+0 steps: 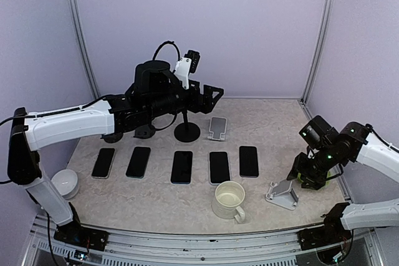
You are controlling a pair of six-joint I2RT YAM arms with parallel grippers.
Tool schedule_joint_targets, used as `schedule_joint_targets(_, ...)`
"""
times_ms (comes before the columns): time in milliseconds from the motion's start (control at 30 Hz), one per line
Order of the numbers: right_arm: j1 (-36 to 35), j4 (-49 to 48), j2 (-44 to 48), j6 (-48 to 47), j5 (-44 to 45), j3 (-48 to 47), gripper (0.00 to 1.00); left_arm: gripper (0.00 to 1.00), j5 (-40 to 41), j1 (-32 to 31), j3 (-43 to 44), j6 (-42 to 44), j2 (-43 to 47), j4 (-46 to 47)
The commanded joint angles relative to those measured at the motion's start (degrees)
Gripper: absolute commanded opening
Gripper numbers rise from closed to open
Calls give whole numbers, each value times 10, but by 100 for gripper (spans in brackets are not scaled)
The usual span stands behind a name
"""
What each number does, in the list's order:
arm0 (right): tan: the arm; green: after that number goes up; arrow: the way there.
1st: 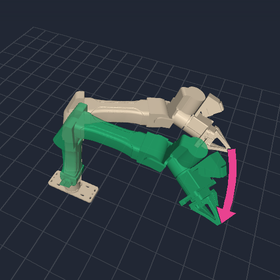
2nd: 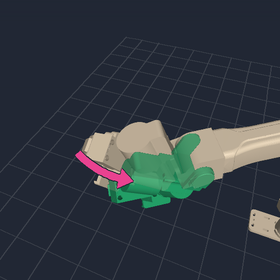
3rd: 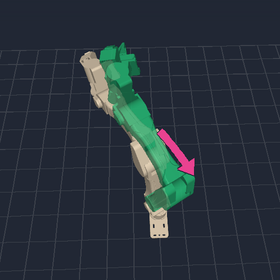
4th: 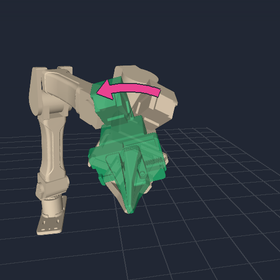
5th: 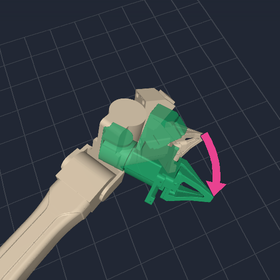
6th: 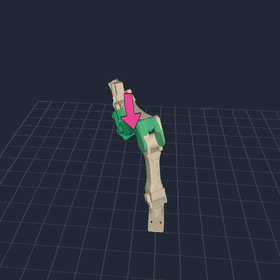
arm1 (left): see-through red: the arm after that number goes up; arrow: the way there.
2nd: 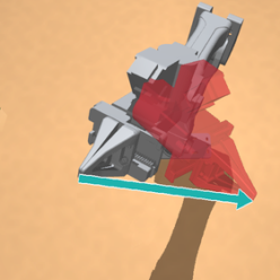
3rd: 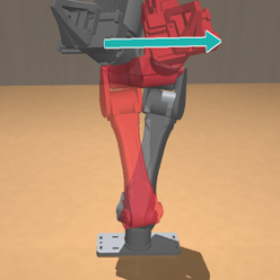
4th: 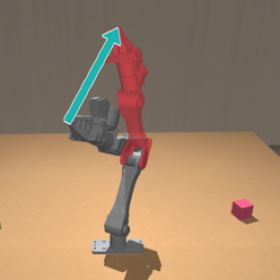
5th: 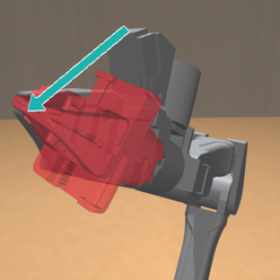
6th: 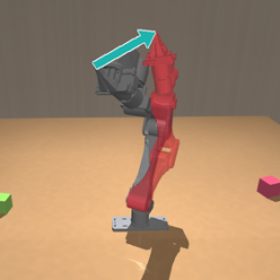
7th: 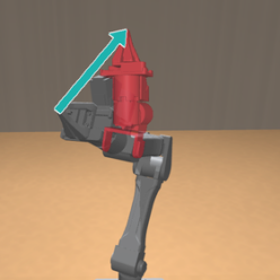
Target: Remove the phone from the phone stand
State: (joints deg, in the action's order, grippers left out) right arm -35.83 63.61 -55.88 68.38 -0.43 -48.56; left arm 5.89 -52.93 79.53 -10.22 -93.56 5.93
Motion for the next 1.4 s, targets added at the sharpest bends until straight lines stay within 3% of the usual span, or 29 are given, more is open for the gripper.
schedule_joint_targets(0, -3, -18, -8, 16, 1, 8, 51, 95, -18, 8, 29, 7, -17, 1)
schedule_joint_targets(233, 9, -45, -34, -11, -1, 11, 23, 95, -19, 13, 33, 7, -20, 2)
schedule_joint_targets(733, 26, -85, -34, -16, -29, 30, 1, 95, -27, 23, 28, 10, -14, -9)
schedule_joint_targets(967, 27, -94, -80, -71, -19, -58, 0, 95, -29, 27, 24, 14, -9, -5)
schedule_joint_targets(1133, 36, -60, -149, -149, -3, -189, 0, 94, -27, 31, 18, 16, -4, 9)
schedule_joint_targets(1367, 125, -83, -225, -292, -41, -283, 0, 94, -23, 36, 7, 13, 2, 27)
